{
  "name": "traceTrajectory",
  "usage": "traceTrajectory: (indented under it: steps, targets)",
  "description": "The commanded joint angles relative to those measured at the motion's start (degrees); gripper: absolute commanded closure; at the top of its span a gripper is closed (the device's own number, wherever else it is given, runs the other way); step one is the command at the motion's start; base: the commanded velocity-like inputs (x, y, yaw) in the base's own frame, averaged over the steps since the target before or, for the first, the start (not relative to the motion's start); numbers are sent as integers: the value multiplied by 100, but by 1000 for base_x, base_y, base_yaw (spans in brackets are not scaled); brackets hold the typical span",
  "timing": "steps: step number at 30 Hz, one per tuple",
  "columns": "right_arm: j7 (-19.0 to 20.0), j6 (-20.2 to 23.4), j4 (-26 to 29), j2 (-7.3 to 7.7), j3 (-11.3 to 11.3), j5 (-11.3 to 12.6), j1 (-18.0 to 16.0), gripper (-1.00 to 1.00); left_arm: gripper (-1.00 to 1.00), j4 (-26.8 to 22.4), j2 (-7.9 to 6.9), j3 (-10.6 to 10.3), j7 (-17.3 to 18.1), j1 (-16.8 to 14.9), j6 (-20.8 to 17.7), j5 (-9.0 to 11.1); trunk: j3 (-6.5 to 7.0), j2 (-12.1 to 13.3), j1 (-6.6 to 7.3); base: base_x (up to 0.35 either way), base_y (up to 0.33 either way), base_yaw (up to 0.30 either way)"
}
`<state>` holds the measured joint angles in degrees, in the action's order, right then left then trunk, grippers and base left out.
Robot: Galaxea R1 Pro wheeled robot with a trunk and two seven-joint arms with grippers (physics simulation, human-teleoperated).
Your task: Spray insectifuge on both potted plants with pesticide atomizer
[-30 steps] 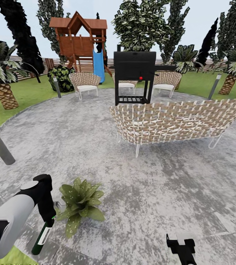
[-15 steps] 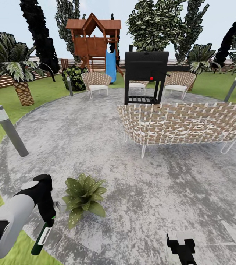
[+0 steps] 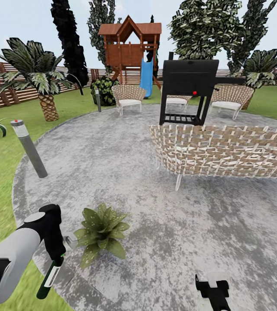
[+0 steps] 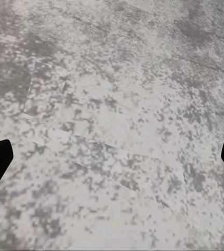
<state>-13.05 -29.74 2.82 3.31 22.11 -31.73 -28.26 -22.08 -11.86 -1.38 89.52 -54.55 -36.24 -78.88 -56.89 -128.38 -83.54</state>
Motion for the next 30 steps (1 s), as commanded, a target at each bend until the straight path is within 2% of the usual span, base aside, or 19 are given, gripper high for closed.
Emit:
traceTrajectory:
  steps: [1, 13, 24, 30]
  targets:
    - [-31, -14, -9, -1, 30, -61, -4, -100, 100, -7, -1, -20, 48, -3, -64, -31, -5, -2, -1, 146, -241, 41]
    - [-31, -14, -9, 2, 30, -61, -4, -100, 100, -15, -1, -29, 48, -82, -59, -38, -5, -2, -1, 126, -193, 11]
    - [-31, -14, -10, -4, 30, -61, -4, -100, 100, -20, 16, -22, 48, -99, -59, -43, -5, -2, -1, 3, -4, 246]
    - [-23, -14, -12, 10, 30, -61, -4, -100, 100, -76, 25, -20, 48, -108, -59, -41, -5, -2, -1, 124, -86, 46]
